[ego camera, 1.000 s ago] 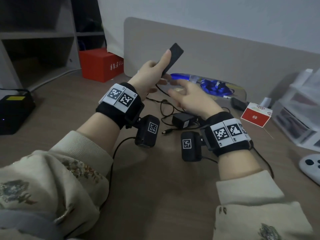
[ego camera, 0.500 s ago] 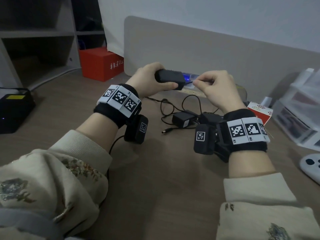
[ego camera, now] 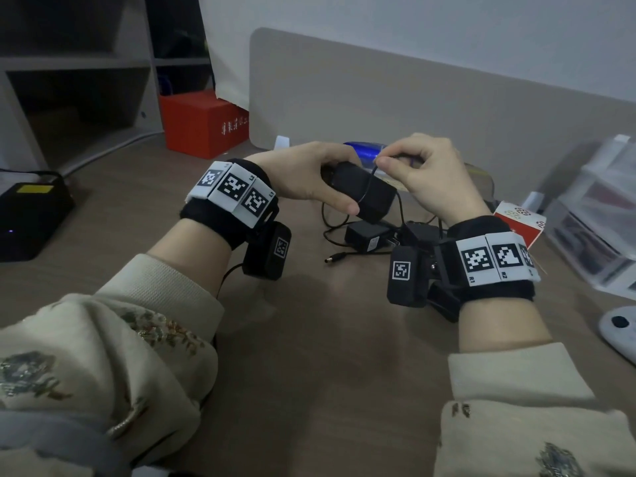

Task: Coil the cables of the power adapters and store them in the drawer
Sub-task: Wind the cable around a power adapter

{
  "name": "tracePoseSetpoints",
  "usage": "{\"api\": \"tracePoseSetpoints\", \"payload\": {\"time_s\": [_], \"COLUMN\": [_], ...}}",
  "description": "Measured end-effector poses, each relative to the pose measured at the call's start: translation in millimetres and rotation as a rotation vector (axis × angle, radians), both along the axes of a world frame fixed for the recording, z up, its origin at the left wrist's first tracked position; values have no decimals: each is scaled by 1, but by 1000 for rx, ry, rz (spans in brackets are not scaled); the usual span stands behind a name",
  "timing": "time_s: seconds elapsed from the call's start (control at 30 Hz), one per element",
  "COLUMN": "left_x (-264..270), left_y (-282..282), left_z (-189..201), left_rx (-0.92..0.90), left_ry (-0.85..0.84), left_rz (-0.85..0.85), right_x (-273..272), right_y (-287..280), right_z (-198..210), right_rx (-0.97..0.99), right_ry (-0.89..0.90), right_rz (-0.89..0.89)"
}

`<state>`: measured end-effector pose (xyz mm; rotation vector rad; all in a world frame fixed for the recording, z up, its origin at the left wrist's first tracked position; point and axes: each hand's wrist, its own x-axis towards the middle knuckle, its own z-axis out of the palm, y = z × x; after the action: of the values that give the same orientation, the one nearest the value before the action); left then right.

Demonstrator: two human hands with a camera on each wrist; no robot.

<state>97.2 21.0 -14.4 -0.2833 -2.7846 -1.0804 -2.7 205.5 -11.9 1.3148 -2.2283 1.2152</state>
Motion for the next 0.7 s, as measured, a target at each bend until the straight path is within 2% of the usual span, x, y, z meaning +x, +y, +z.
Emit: {"api": "tracePoseSetpoints", "payload": {"time_s": [0.2, 0.37, 0.57, 0.7], "left_x": [-3, -3, -3, -3], "left_y": [-1, 0, 5, 6], "left_z": [1, 1, 3, 2], "left_rx": [75, 117, 125, 158], "left_ry": [-22, 28, 24, 27], "left_rz": [-138, -172, -224, -243], "right_x": [-3, 0, 6, 2], "right_y": [-1, 0, 6, 7], "right_z": [-2, -1, -1, -2], "right_rx": [-43, -91, -190, -253], "right_ry": [-76, -117, -397, -488], "right_rz": [77, 124, 197, 205]}}
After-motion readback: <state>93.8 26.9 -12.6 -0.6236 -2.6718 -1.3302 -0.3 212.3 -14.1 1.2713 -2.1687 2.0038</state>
